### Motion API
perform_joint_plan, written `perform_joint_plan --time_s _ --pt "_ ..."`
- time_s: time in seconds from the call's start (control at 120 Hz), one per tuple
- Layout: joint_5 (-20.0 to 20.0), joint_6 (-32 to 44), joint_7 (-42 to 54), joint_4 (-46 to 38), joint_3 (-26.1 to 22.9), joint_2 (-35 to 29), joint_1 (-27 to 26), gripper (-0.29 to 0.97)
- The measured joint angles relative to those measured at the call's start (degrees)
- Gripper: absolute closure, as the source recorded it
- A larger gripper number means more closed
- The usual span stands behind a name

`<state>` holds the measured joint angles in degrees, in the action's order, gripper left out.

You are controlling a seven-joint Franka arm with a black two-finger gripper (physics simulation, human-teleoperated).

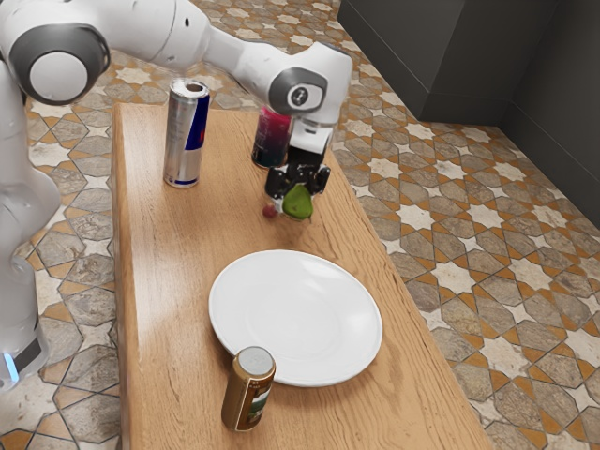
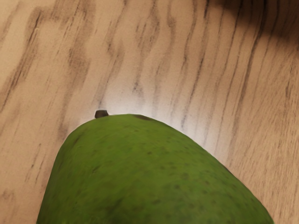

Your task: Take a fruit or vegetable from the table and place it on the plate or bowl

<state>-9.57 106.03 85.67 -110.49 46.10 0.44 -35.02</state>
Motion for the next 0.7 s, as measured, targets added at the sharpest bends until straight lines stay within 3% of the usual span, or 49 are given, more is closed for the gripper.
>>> perform_joint_plan --time_s 0.125,0.308,0.417,0.7 --pt "2.0 -3.0 -0.5 0.6 -5.5 -6.0 0.3 0.34" --pt "4.5 -6.9 -2.4 0.2 -17.6 -9.3 -5.2 0.34" --pt "4.9 -7.9 -3.8 -0.6 -18.7 -9.4 -8.1 0.34" --pt "5.1 -8.1 -6.5 -1.6 -18.9 -8.5 -9.0 0.33"
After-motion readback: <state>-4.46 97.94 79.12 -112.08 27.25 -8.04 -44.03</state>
